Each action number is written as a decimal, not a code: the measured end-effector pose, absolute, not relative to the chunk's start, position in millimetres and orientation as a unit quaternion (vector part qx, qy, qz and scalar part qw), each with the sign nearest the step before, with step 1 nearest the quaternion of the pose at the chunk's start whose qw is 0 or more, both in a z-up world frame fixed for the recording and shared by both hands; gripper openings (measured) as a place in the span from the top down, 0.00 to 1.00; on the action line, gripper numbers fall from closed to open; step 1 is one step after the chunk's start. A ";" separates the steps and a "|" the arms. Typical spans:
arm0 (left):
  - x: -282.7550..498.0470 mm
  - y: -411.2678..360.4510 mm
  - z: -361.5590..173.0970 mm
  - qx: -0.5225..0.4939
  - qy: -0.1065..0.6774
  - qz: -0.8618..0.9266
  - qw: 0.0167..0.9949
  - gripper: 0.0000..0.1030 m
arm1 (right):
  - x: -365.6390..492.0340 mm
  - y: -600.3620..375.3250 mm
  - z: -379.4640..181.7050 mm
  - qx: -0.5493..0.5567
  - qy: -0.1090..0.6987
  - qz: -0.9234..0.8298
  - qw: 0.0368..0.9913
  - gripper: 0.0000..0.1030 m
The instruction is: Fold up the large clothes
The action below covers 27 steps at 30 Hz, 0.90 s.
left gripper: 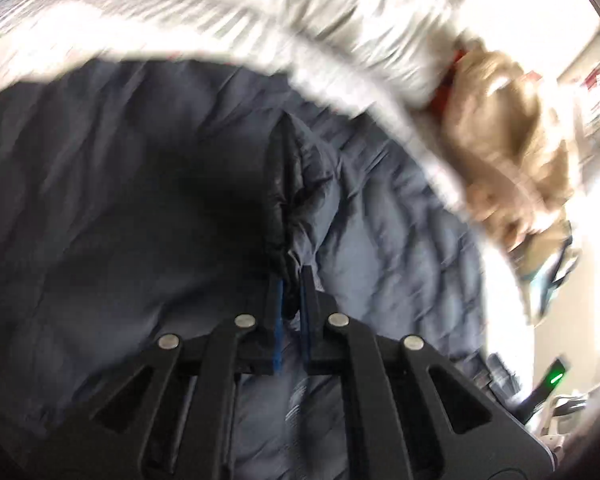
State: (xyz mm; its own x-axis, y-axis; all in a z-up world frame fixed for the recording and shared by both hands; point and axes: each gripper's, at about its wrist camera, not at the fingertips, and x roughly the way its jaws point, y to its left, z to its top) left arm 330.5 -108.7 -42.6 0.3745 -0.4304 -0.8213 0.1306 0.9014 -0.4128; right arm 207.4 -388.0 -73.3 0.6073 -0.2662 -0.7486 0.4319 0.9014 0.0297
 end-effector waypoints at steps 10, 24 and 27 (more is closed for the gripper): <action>309.7 -117.4 -50.5 -0.041 0.499 -0.173 0.848 0.12 | 195.0 -384.7 -47.7 0.153 0.381 -0.168 0.896 0.16; 264.5 42.5 4.6 -0.077 0.504 -0.039 0.859 0.12 | 180.2 -316.0 -23.7 0.137 0.407 -0.079 0.900 0.11; 263.8 90.2 16.9 -0.092 0.493 -0.004 0.865 0.12 | 180.0 -308.0 -27.1 0.132 0.412 -0.073 0.899 0.11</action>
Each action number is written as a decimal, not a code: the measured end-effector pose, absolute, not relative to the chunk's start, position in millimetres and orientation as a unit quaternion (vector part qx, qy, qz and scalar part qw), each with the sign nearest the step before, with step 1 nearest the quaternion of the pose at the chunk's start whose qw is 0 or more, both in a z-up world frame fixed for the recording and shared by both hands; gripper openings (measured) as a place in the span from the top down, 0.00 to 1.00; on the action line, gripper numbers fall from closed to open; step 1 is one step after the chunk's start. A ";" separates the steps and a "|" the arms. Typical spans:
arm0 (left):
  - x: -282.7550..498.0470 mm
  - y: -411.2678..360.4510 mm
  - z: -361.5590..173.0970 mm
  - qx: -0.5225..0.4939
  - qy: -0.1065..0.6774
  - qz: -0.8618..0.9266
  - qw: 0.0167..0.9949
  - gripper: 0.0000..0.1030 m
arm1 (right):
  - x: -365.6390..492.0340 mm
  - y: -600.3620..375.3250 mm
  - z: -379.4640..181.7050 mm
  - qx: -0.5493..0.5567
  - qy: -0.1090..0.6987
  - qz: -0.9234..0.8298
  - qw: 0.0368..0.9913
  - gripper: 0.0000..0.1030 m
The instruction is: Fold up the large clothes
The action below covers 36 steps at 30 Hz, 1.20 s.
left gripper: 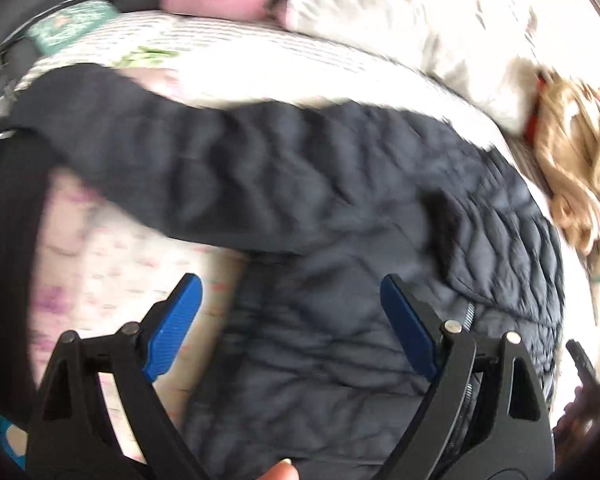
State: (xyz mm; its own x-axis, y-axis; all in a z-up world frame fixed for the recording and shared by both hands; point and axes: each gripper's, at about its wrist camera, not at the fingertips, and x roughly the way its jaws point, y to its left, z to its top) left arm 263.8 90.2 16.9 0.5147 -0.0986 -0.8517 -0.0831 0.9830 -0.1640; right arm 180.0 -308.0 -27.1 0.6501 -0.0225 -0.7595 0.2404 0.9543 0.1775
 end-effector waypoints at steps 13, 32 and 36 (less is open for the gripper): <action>306.9 205.4 5.7 -0.178 0.434 0.073 0.880 0.15 | 197.4 -292.8 -50.5 0.129 0.439 -0.066 0.887 0.11; 333.8 229.3 14.3 -0.205 0.370 0.193 0.886 0.96 | 210.5 -282.6 -71.1 0.104 0.462 -0.058 0.879 0.11; 325.1 179.3 64.2 -0.170 0.322 0.121 0.923 0.97 | 211.7 -284.3 -71.3 0.116 0.462 -0.054 0.877 0.11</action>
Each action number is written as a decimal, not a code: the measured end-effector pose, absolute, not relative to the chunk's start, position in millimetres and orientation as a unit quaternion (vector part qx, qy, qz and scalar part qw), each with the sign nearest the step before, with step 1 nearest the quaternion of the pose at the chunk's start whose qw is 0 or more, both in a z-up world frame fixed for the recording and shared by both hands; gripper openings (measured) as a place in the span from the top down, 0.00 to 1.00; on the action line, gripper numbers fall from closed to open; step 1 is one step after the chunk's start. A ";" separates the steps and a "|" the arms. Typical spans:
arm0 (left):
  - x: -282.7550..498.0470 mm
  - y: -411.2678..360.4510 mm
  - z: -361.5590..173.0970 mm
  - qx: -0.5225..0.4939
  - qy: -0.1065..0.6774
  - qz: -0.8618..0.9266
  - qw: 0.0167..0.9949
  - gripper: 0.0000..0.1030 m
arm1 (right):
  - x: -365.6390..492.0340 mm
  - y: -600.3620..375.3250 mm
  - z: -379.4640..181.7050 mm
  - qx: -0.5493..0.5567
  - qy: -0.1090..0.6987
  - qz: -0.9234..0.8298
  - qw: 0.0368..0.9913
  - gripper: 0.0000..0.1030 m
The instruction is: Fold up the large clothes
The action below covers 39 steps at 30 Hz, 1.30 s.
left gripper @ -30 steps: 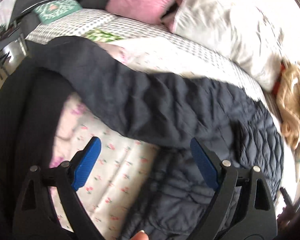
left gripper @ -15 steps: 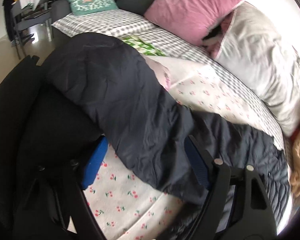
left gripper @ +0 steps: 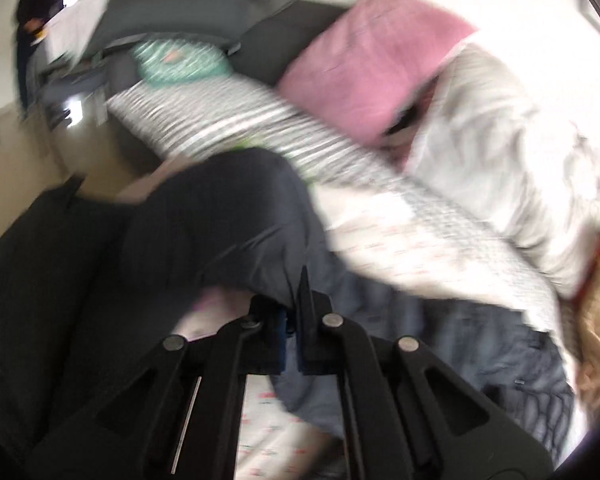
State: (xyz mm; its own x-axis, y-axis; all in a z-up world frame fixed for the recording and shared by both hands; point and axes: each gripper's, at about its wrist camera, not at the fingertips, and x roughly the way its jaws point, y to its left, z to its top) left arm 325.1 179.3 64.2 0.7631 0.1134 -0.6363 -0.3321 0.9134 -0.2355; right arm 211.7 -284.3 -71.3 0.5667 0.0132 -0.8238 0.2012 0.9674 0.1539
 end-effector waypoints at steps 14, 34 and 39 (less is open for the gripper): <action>308.9 -29.8 106.4 -0.136 0.324 -0.129 0.927 0.96 | 203.7 -291.1 -61.5 0.122 0.451 -0.057 0.882 0.11; 283.7 24.4 -22.9 -0.177 0.437 -0.138 0.871 0.34 | 222.7 -306.9 -49.7 0.287 0.404 0.015 0.869 0.12; 289.9 56.5 -38.2 -0.242 0.419 -0.098 0.870 0.34 | 275.0 -281.5 -48.8 0.317 0.407 0.071 0.854 0.26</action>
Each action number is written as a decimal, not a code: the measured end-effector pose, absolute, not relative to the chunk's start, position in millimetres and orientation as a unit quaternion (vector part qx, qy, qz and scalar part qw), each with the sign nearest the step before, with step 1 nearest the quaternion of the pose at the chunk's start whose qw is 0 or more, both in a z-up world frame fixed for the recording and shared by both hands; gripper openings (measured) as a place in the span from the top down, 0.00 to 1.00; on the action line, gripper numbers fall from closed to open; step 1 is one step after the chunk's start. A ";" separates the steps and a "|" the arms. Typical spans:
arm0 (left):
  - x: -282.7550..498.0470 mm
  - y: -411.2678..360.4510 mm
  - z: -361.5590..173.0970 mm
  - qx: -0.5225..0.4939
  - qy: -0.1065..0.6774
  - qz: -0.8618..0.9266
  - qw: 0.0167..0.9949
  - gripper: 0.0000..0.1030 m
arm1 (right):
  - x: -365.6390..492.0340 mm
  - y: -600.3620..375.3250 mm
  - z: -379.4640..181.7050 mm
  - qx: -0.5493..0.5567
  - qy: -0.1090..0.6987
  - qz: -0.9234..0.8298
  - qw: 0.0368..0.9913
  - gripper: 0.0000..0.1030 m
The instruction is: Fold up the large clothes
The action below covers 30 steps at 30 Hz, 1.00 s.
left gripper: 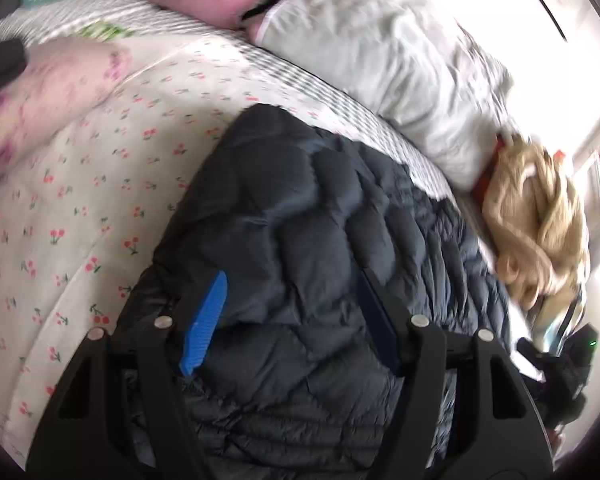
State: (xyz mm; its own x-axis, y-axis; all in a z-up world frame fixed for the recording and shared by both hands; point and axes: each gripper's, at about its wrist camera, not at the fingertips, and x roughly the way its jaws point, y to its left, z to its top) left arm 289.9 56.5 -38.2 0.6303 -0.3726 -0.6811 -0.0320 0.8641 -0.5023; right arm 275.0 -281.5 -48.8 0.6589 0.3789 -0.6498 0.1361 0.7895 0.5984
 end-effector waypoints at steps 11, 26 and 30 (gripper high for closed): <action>299.5 53.1 -45.6 -0.218 0.398 -0.090 0.887 0.35 | 357.6 -257.0 -99.3 0.362 0.435 0.062 0.822 0.91; 304.4 21.3 -82.0 -0.132 0.482 -0.072 0.863 0.35 | 314.7 -250.9 -96.9 0.244 0.470 -0.013 0.848 0.90; 290.7 19.9 -64.6 -0.109 0.482 -0.085 0.865 0.29 | 293.1 -266.0 -87.9 0.258 0.465 -0.003 0.847 0.84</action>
State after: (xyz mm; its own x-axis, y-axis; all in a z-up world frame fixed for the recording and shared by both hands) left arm 290.7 19.9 -64.6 0.5204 -0.2526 -0.8157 0.0429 0.9618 -0.2705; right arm 293.1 -266.0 -87.9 0.5679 0.2341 -0.7891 0.2451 0.8671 0.4336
